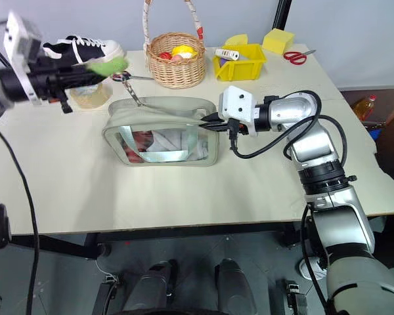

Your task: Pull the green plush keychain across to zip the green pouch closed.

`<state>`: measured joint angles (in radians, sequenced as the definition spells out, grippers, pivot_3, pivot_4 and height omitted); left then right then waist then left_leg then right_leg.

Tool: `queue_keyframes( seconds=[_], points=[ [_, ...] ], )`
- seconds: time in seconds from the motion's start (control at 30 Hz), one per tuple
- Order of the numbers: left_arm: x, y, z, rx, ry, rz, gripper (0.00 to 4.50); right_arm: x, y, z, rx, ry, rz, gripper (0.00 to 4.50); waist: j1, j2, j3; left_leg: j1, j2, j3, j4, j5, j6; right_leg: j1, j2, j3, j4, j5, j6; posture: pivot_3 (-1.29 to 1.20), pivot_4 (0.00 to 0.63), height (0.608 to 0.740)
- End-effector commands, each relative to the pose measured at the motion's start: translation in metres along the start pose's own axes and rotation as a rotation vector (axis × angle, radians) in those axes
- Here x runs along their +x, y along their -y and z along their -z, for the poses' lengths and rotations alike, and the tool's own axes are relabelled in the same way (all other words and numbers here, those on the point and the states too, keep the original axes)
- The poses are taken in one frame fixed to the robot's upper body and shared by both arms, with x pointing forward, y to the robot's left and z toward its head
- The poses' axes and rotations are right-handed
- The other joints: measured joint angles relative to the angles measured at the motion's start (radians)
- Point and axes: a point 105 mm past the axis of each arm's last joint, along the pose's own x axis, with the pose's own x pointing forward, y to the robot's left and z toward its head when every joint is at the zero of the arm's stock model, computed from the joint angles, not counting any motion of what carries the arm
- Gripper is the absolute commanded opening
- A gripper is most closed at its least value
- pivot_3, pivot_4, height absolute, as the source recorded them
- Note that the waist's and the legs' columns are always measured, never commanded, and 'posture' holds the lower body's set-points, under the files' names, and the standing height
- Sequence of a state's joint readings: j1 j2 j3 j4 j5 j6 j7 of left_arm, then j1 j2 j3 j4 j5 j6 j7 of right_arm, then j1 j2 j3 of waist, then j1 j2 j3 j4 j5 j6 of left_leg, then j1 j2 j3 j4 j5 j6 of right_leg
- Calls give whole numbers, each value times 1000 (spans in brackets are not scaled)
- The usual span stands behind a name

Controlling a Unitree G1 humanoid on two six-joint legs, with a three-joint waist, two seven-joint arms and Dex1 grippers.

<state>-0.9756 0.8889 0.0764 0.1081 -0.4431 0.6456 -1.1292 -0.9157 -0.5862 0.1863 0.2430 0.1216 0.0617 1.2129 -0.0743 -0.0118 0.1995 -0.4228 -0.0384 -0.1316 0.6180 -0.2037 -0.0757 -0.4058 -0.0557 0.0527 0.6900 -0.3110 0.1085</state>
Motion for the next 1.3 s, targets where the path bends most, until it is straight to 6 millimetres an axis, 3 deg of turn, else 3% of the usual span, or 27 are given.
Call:
queue_keyframes(
  seconds=[0.03, 0.2, 0.4, 0.5, 0.67, 0.9, 1.1, 1.3],
  points=[
    [1, 9, 7, 39, -59, 45, 34, 1, 7, -9, -34, 12, 22, 0, -3, 0, 0, 0, 0, 0, 0, 0, 0, 0, 1, 0, 0, 0, 0, 0, 150, 740],
    [2, 14, 37, 149, -209, 68, 34, 2, 7, -9, -33, 14, 29, 0, 1, 0, 0, 1, 1, 0, -1, 0, 0, 0, 2, 0, 1, 0, 0, 0, 150, 740],
    [4, 14, 43, 193, -249, 81, 34, 1, 7, -7, -30, 11, 34, 0, 3, 0, 0, 1, 1, 0, 0, 0, 0, 0, 1, 0, 0, 0, 0, 0, 150, 740],
    [5, 12, 37, 174, -217, 69, 1254, 1, 7, -7, -24, 11, 36, 0, 4, 0, 0, 1, 1, 0, 0, 0, 0, 0, 2, 0, 1, 0, 0, 0, 150, 740],
    [-4, 6, 25, 175, -212, 38, 3800, 2, 8, -4, -17, 10, 38, 0, 3, 0, 0, 1, 1, -1, 0, 0, 0, 0, 2, 0, 1, 0, 0, 0, 150, 740],
    [-36, 10, 13, 166, -292, 73, 3800, 6, 10, -5, -24, 25, 35, 0, 1, 0, 0, 1, 1, -1, -1, 0, 0, 0, 3, 0, 0, 0, 0, 0, 150, 740],
    [-50, 9, 52, 102, -373, 6, 3800, 9, 11, -6, -30, 34, 27, 0, 1, 0, 0, 3, 2, -1, -1, 0, 0, 2, 3, 1, 0, 0, -1, 0, 150, 740],
    [-36, 6, 80, 19, -295, -93, 3800, 10, 10, -7, -34, 33, 15, 0, 5, -1, 0, 3, 3, -1, -1, 0, 0, 2, 4, 1, 0, 1, -2, 0, 150, 740]
  ],
)
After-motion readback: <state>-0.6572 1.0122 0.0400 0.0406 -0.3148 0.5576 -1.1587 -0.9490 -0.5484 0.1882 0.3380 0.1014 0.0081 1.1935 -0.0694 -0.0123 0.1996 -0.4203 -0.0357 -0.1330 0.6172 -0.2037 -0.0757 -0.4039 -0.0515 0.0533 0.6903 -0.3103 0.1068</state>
